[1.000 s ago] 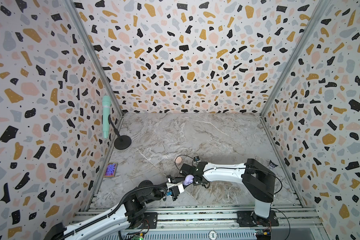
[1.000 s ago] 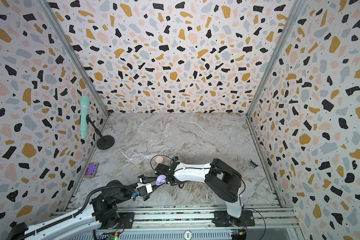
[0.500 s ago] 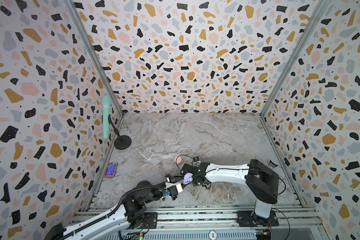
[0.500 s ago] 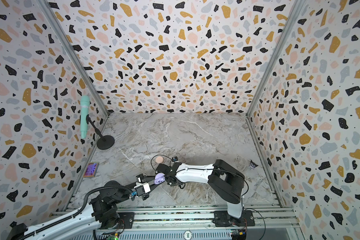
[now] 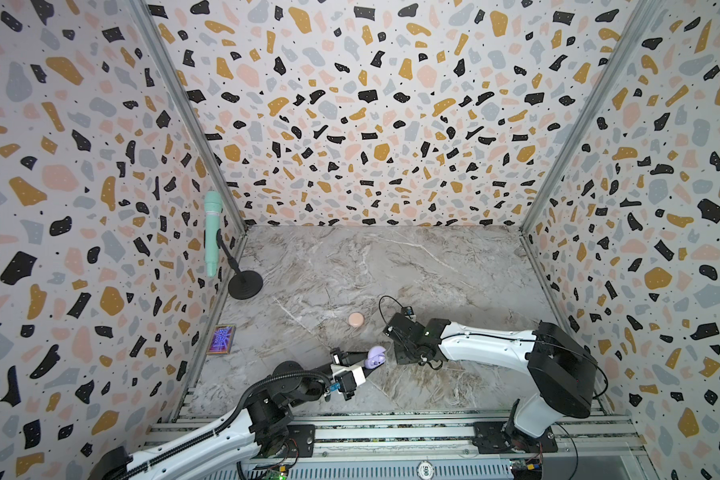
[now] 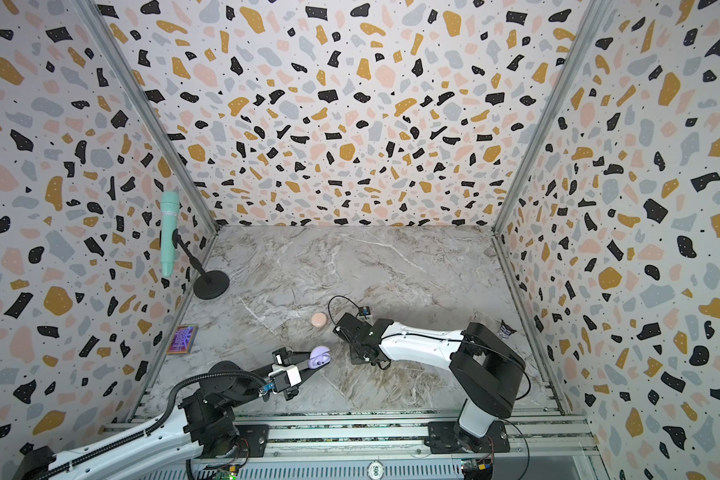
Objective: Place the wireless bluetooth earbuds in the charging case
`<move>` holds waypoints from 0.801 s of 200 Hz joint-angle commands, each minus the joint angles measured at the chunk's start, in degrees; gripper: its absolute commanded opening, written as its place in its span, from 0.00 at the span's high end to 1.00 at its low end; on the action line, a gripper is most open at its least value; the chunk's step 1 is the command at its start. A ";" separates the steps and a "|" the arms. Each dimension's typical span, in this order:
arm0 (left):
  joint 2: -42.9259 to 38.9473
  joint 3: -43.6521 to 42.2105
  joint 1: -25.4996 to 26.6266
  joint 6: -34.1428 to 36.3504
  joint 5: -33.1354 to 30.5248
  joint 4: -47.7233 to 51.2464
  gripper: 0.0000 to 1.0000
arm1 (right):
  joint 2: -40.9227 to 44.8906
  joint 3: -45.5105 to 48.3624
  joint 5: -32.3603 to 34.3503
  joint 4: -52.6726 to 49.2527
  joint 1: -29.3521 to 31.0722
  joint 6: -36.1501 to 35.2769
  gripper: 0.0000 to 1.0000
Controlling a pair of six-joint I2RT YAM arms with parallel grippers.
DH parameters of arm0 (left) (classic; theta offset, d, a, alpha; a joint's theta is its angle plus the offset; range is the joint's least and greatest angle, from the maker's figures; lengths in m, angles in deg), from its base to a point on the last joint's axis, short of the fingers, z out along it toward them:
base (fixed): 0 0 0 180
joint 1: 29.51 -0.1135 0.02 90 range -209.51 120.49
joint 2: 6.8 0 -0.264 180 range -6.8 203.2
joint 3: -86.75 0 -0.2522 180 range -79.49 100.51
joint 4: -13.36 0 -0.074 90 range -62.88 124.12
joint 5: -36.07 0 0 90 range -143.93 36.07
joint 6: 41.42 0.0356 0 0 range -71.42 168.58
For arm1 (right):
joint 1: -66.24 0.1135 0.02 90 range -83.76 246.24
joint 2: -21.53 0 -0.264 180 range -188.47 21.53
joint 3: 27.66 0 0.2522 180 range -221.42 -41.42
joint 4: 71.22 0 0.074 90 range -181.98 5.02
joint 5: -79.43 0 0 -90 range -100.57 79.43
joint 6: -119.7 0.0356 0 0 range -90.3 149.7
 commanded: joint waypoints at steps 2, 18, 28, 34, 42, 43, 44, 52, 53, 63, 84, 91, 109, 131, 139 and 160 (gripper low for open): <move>0.06 1.25 -0.33 -0.32 0.10 -3.28 1.00 | 0.84 -0.52 -2.35 1.53 0.13 -2.17 0.69; 0.20 1.25 -0.33 -0.37 0.11 -3.30 1.00 | 0.30 -0.51 -3.05 2.40 0.08 -2.67 0.69; 0.20 1.25 -0.33 -0.31 0.11 -3.21 1.00 | -0.14 -0.52 -3.56 2.75 0.04 -2.85 0.69; 0.21 1.26 -0.33 -0.23 0.13 -3.21 1.00 | -0.35 -0.53 -3.63 2.89 -0.05 -2.95 0.69; 0.17 1.25 -0.31 -0.23 0.11 -3.15 1.00 | -0.77 -0.57 -3.68 2.98 -0.16 -2.87 0.69; 0.19 1.25 -0.32 -0.23 0.02 -3.18 1.00 | -0.77 -0.58 -3.68 2.98 -0.17 -2.90 0.69; 0.20 1.25 -0.32 -0.23 0.07 -3.20 1.00 | -0.86 -0.55 -3.73 2.98 -0.13 -2.87 0.69; 0.21 1.25 -0.28 -0.27 0.09 -3.14 1.00 | -1.31 -0.46 -3.73 2.95 -0.32 -2.73 0.70; 0.21 1.25 -0.30 -0.25 0.10 -3.13 1.00 | -1.35 -0.44 -3.75 2.96 -0.38 -2.70 0.70; 0.20 1.25 -0.33 -0.16 0.11 -3.12 1.00 | -1.73 -0.42 -3.90 2.90 -0.57 -2.50 0.70; 0.21 1.33 -0.33 -0.15 0.11 -3.12 1.00 | -2.35 -0.07 -3.35 2.96 -0.76 -2.41 0.71; 0.26 1.36 -0.33 -0.17 0.09 -3.05 1.00 | -2.57 -0.07 -3.24 2.94 -0.72 -2.41 0.71; 0.26 1.34 -0.33 -0.07 0.20 -3.03 1.00 | -3.20 0.02 -2.75 2.89 -0.88 -2.41 0.71; 0.38 1.36 -0.33 -0.07 0.20 -2.90 1.00 | -4.08 0.11 -2.68 2.72 -0.90 -2.07 0.73; 0.28 1.40 -0.33 -0.09 0.20 -2.82 1.00 | -4.13 0.27 -2.72 2.83 -0.94 -1.81 0.73; 0.35 1.34 -0.33 -0.03 0.20 -2.85 1.00 | -4.23 0.89 -2.95 3.24 -0.97 -1.27 0.74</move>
